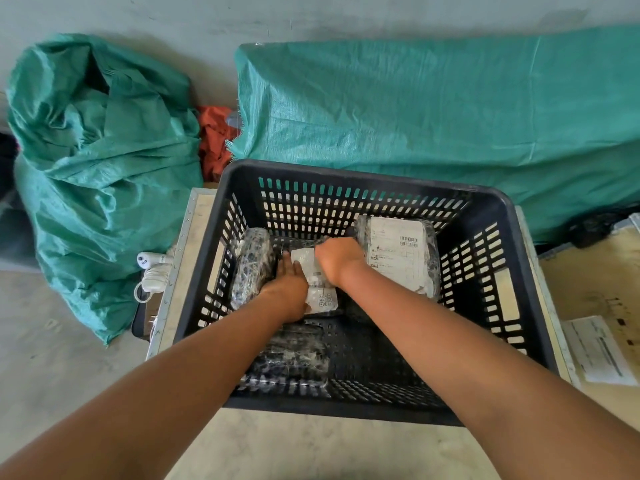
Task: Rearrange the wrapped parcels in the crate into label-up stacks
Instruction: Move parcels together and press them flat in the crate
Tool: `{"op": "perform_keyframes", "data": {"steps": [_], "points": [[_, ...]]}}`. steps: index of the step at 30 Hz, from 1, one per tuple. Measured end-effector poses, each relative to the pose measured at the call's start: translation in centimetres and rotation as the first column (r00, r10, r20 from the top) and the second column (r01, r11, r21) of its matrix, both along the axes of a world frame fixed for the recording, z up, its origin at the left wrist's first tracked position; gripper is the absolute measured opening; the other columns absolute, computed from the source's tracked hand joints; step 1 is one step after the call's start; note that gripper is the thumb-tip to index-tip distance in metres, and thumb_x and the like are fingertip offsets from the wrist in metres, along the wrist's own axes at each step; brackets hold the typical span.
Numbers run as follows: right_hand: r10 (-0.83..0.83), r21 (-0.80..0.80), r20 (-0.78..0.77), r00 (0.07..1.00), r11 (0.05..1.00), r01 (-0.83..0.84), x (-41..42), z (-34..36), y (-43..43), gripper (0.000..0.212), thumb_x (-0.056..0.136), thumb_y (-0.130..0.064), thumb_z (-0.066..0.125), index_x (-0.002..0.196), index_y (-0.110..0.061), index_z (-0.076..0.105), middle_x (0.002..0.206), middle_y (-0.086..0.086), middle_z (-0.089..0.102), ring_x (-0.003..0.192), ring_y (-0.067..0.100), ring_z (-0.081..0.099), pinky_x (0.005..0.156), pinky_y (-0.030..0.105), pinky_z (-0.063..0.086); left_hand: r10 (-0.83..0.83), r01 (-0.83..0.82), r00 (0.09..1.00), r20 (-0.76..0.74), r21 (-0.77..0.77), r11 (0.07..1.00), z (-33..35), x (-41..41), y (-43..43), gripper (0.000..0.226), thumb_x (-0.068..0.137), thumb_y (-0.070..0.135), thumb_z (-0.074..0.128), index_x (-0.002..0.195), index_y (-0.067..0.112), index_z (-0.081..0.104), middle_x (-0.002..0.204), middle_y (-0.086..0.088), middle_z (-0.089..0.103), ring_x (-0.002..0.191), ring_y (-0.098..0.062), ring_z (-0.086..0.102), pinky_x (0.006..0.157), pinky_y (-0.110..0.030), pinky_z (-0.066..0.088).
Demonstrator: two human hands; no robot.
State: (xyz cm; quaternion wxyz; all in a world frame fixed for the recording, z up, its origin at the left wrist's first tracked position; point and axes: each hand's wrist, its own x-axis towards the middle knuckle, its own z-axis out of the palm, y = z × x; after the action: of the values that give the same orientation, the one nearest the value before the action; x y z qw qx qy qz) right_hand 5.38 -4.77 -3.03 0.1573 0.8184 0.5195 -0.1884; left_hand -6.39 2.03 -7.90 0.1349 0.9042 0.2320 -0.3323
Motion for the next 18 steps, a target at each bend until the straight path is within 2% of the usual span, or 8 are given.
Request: {"op": "perform_keyframes", "data": {"steps": [3, 7, 10, 12, 14, 16, 18], "points": [[0.061, -0.046, 0.076, 0.995, 0.997, -0.058, 0.2, -0.3, -0.4, 0.014, 0.091, -0.006, 0.066, 0.080, -0.015, 0.065, 0.078, -0.001, 0.064, 0.070, 0.017, 0.061, 0.061, 0.032, 0.046, 0.076, -0.073, 0.996, 0.046, -0.052, 0.996, -0.5, 0.3, 0.4, 0.105, 0.094, 0.024, 0.069, 0.155, -0.001, -0.012, 0.159, -0.022, -0.030, 0.153, -0.035, -0.005, 0.118, -0.045, 0.032], [0.099, -0.130, 0.094, 0.991, 0.988, -0.087, 0.2, 0.0, -0.9, 0.001, 0.093, -0.015, 0.072, 0.093, -0.015, 0.072, 0.089, 0.000, 0.068, 0.086, 0.019, 0.066, 0.069, 0.032, 0.053, 0.123, -0.120, 0.985, 0.121, -0.033, 0.992, -1.0, 0.7, 1.0, 0.108, 0.089, 0.019, 0.075, 0.158, 0.004, -0.008, 0.161, -0.015, -0.030, 0.154, -0.030, -0.006, 0.118, -0.044, 0.033], [0.190, -0.240, 0.150, 0.970, 0.959, -0.150, -0.1, -0.5, -0.7, 0.024, 0.095, -0.028, 0.071, 0.116, -0.016, 0.070, 0.115, 0.001, 0.069, 0.107, 0.023, 0.062, 0.085, 0.033, 0.053, 0.141, -0.139, 0.982, 0.123, -0.024, 0.990, -1.0, 0.8, 1.1, 0.111, 0.087, 0.021, 0.077, 0.159, 0.009, -0.007, 0.160, -0.017, -0.032, 0.154, -0.032, -0.009, 0.117, -0.047, 0.033], [0.245, -0.327, 0.189, 0.951, 0.929, -0.174, -0.3, -1.1, -0.5, 0.049, 0.096, -0.037, 0.068, 0.139, -0.014, 0.058, 0.137, 0.006, 0.061, 0.124, 0.028, 0.053, 0.096, 0.037, 0.048, 0.142, -0.140, 0.984, 0.108, -0.025, 0.990, -0.7, 0.9, 1.2, 0.111, 0.087, 0.022, 0.077, 0.160, 0.010, -0.007, 0.161, -0.017, -0.031, 0.154, -0.033, -0.006, 0.117, -0.048, 0.033], [0.300, -0.429, 0.229, 0.926, 0.885, -0.181, -0.7, -1.8, -0.6, 0.078, 0.097, -0.045, 0.065, 0.160, -0.012, 0.032, 0.160, 0.014, 0.039, 0.142, 0.035, 0.037, 0.109, 0.045, 0.038, 0.138, -0.136, 0.986, 0.096, -0.025, 0.990, -0.5, 0.8, 1.1, 0.110, 0.088, 0.022, 0.076, 0.159, 0.011, -0.008, 0.161, -0.016, -0.031, 0.154, -0.034, -0.002, 0.117, -0.047, 0.034], [0.336, -0.480, 0.253, 0.907, 0.858, -0.183, -1.3, -2.4, -1.0, 0.094, 0.098, -0.047, 0.062, 0.164, -0.009, 0.009, 0.168, 0.020, 0.017, 0.151, 0.038, 0.023, 0.116, 0.050, 0.028, 0.131, -0.130, 0.987, 0.090, -0.022, 0.991, -0.4, 0.8, 0.9, 0.109, 0.090, 0.022, 0.074, 0.159, 0.010, -0.009, 0.160, -0.016, -0.032, 0.154, -0.035, -0.002, 0.117, -0.047, 0.034], [0.351, -0.481, 0.261, 0.899, 0.855, -0.194, -1.6, -2.6, -1.3, 0.099, 0.097, -0.048, 0.062, 0.164, -0.007, 0.002, 0.169, 0.022, 0.011, 0.153, 0.039, 0.017, 0.116, 0.052, 0.025, 0.122, -0.120, 0.988, 0.092, -0.021, 0.993, -0.3, 0.8, 0.8, 0.107, 0.091, 0.022, 0.073, 0.159, 0.008, -0.009, 0.160, -0.017, -0.031, 0.154, -0.036, -0.003, 0.118, -0.048, 0.033]]}}
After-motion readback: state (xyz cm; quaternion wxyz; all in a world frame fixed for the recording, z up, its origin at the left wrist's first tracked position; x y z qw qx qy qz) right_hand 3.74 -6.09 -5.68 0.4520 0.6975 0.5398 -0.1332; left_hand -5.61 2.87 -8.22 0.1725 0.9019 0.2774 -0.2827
